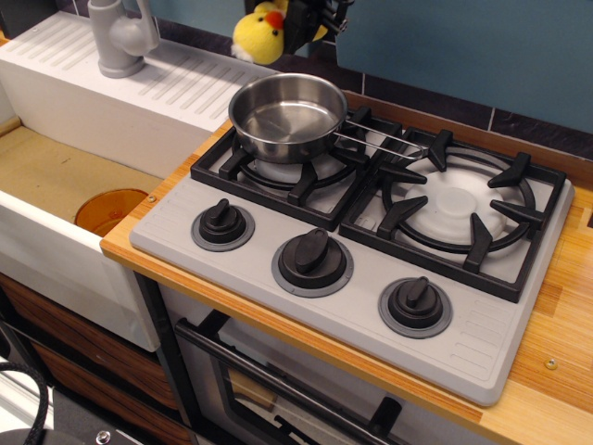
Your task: Put stuffedduck in pan
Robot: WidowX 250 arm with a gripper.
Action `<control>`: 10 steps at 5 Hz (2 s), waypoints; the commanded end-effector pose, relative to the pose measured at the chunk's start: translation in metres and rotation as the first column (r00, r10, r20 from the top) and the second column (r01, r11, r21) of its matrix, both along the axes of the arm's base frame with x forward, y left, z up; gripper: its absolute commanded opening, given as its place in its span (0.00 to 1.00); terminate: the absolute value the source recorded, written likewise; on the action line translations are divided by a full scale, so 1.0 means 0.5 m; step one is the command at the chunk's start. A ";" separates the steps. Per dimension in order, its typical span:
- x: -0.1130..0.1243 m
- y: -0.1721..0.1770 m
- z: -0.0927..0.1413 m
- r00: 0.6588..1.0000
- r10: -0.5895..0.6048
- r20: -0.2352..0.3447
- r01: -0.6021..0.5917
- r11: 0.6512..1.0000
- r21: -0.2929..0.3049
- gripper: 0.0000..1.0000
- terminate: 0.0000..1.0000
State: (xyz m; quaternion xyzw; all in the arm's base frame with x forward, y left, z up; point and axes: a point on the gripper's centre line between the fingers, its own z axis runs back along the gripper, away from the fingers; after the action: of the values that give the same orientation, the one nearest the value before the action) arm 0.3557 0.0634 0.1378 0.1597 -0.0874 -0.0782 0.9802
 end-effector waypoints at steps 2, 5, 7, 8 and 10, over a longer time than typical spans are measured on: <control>0.009 -0.034 0.029 0.997 -0.005 0.071 0.006 1.000 -0.010 1.00 0.00; 0.006 -0.093 0.060 0.999 -0.008 0.048 0.010 0.999 -0.034 1.00 0.00; 0.000 -0.133 0.060 0.999 -0.013 0.051 0.015 0.999 -0.038 1.00 0.00; 0.001 -0.145 0.058 0.999 -0.019 0.046 0.021 0.999 -0.048 1.00 0.00; -0.006 -0.168 0.057 1.000 0.001 -0.004 -0.001 0.998 -0.069 1.00 0.00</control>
State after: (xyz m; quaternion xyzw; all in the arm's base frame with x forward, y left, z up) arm 0.3439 -0.0187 0.1452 0.1273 -0.0537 -0.0767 0.9874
